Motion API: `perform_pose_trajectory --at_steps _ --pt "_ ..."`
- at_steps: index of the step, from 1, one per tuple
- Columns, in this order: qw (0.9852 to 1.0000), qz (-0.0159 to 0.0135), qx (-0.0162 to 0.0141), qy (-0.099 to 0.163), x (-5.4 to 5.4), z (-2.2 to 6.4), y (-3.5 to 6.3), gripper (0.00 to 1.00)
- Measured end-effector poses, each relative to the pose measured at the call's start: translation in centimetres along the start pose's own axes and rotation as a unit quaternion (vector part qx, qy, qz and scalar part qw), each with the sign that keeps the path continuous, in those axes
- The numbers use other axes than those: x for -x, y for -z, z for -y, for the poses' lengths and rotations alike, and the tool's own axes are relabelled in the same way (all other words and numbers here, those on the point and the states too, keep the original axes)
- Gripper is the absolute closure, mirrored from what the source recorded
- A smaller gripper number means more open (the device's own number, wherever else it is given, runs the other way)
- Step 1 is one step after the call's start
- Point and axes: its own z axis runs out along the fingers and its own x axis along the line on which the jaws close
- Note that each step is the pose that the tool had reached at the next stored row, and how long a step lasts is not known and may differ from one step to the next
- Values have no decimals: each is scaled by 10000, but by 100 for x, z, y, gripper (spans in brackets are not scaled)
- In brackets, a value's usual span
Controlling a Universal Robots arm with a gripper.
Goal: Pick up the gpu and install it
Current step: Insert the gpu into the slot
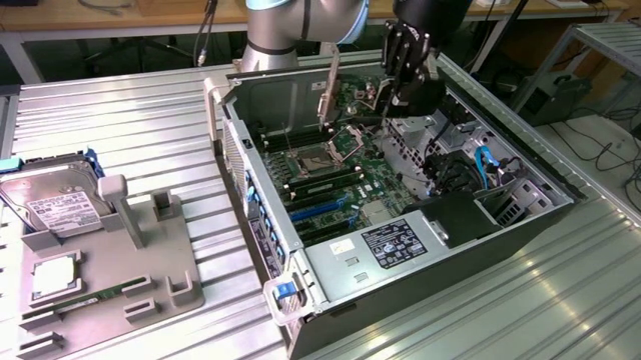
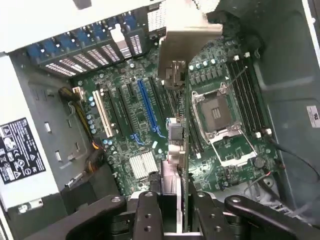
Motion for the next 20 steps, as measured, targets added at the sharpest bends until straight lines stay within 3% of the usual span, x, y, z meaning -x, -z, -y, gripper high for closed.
perform_pose_trajectory --at_steps 1,4,6,11,17,20 --pt "9996 15 -64 265 0 1 -19 72" --pt "9981 10 -61 607 -1 0 -24 72" --pt "9962 5 -59 874 -1 0 -26 72" --pt "9957 4 -59 929 -6 2 -31 72" --pt "9898 -3 -54 1424 -7 3 -50 72" --pt "9896 -1 -53 1436 -3 3 -87 72"
